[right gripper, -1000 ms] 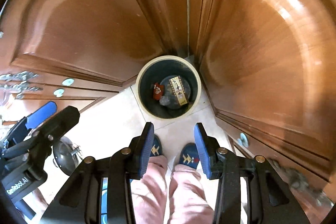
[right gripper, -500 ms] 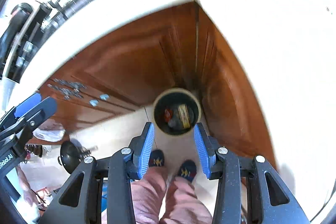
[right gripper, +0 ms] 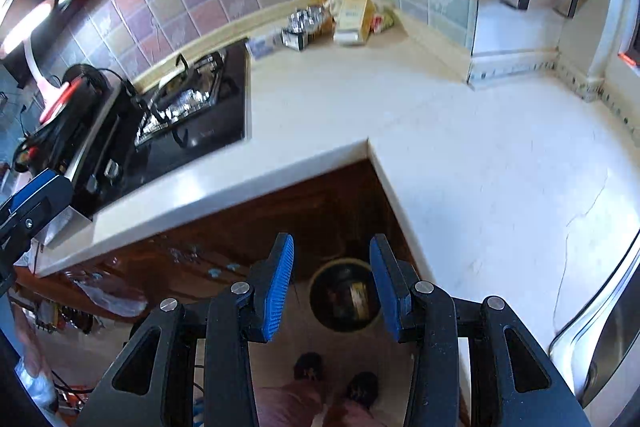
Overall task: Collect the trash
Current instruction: 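Raise both open tools back to the trash pile on the counter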
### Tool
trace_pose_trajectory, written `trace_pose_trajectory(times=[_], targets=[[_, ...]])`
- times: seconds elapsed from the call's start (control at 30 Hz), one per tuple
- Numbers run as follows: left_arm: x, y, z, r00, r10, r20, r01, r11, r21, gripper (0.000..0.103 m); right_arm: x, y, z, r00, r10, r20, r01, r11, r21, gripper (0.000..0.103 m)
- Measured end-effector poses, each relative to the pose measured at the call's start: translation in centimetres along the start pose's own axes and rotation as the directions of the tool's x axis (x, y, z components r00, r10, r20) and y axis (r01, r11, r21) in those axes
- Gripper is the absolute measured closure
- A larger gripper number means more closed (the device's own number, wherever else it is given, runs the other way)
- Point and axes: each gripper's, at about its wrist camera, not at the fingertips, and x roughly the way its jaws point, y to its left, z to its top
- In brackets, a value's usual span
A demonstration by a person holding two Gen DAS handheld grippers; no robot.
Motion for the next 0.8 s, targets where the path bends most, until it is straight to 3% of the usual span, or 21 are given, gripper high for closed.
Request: trace_pose_trajectory(times=[0.13,0.23,0.43,0.63,0.8], targets=[[-1.1,-0.4,2.6,0.999,0.023,0.027,-0.023,1.0,0.013,0.025,-2.0,-0.5,2.8,0.998,0.007,0.056,-0.006,1.0,-0.026,0.063],[-1.5,-0.2,4.9,0.998,0.044,0.039,-0.045,0.999,0.022,0.025,-3.3,-0.9,5.1,0.995,0.022,0.098,-0.018,0.999,-0.035,0.056],[0.2,2.2,10.6,0.992,0.115,0.049,-0.118,0.991,0.058,0.025,-4.1,0.0,11.0,0.982,0.035,0.187,-0.024,0.998,-0.06,0.051],[6.1,5.2,17.0,0.993,0.111,0.04,-0.115,0.989,0.093,0.025,-1.0,2.0,18.3,0.978,0.041,0.207,-0.031,0.998,-0.048,0.046],[14.9,7.3,21.6,0.998,0.059,-0.026,-0.055,0.988,0.142,0.025,4.5,3.6,25.3,0.985,0.019,0.169,-0.017,1.0,-0.013,0.046]])
